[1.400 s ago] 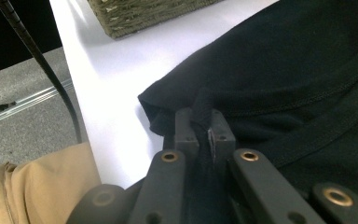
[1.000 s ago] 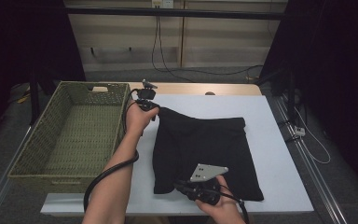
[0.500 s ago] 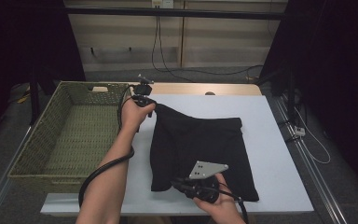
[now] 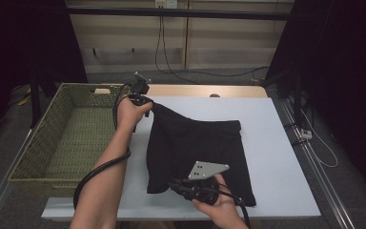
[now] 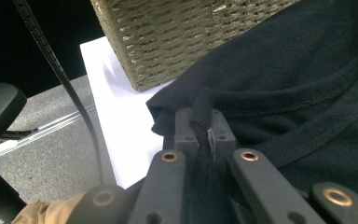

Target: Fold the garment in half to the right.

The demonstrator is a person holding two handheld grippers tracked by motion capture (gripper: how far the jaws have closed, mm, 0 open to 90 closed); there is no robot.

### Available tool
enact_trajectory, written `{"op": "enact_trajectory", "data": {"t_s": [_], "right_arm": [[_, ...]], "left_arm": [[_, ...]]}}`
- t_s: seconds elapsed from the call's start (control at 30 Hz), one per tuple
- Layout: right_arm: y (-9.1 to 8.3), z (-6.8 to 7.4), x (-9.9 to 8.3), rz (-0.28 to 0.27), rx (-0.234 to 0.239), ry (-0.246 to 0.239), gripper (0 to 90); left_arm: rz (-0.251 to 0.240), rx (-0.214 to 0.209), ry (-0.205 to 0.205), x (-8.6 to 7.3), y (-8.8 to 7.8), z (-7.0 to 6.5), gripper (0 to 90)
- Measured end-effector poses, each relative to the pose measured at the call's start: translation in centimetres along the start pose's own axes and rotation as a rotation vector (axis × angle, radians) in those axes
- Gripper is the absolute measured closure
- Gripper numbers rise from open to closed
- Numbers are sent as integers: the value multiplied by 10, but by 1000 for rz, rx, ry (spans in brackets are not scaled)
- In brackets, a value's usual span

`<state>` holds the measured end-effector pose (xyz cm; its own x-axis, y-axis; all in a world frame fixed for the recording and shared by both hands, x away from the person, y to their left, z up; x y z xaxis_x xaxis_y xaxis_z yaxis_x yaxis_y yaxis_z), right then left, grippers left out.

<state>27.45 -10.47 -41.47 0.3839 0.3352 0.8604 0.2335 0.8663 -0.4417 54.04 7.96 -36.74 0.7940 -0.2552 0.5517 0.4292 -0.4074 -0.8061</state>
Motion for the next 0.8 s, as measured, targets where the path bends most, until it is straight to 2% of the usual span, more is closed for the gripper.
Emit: {"op": "enact_trajectory", "data": {"t_s": [0.2, 0.8], "right_arm": [[5, 0, 3, -6, 15, 0, 867], [6, 1, 17, -35, 31, -9, 866]], "left_arm": [[6, 3, -1, 3, -5, 3, 853], [7, 29, -6, 11, -20, 15, 854]]}}
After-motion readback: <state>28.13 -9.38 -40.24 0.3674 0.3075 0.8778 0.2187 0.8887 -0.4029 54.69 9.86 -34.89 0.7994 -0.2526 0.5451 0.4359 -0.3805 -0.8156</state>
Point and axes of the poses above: each handheld gripper's, and its own axes: y roughly forward along the jaws, x roughly out of its top, z roughly to its left, the point moved 2 cm from there along y, roughly forward along the jaws, and after that the axes turned 10 degrees about x, right-handed, at the moved point
